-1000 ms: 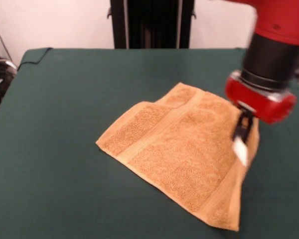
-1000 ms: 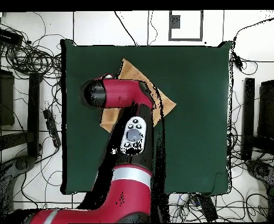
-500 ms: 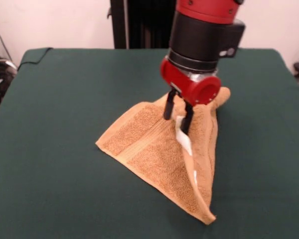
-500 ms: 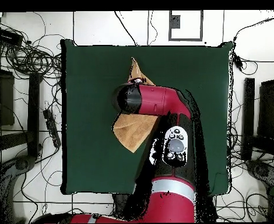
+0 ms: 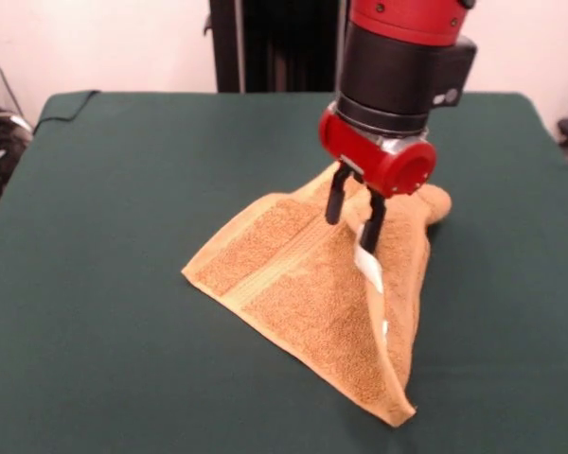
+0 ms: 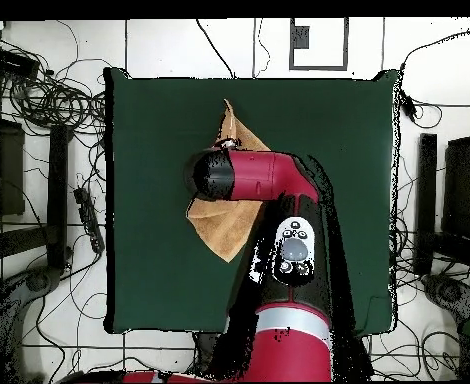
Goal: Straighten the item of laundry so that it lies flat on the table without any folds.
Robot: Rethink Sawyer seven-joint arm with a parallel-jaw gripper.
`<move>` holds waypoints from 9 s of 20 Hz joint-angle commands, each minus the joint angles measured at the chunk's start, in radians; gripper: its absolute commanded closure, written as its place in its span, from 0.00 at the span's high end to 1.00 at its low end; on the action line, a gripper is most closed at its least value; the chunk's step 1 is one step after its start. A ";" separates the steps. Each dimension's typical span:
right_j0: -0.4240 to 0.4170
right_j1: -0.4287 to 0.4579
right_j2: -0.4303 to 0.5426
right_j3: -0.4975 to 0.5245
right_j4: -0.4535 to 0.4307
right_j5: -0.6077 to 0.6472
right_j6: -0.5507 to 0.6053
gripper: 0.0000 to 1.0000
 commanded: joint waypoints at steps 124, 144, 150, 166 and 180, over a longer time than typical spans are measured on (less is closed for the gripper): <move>-0.082 0.034 0.263 0.195 -0.120 -0.021 -0.019 1.00; 0.039 0.097 0.164 0.100 -0.088 -0.011 0.105 1.00; 0.038 0.106 0.161 0.088 -0.077 -0.006 0.087 1.00; 0.034 0.163 0.146 0.064 -0.111 -0.029 0.031 1.00; 0.017 0.121 0.176 0.074 -0.088 0.036 0.002 1.00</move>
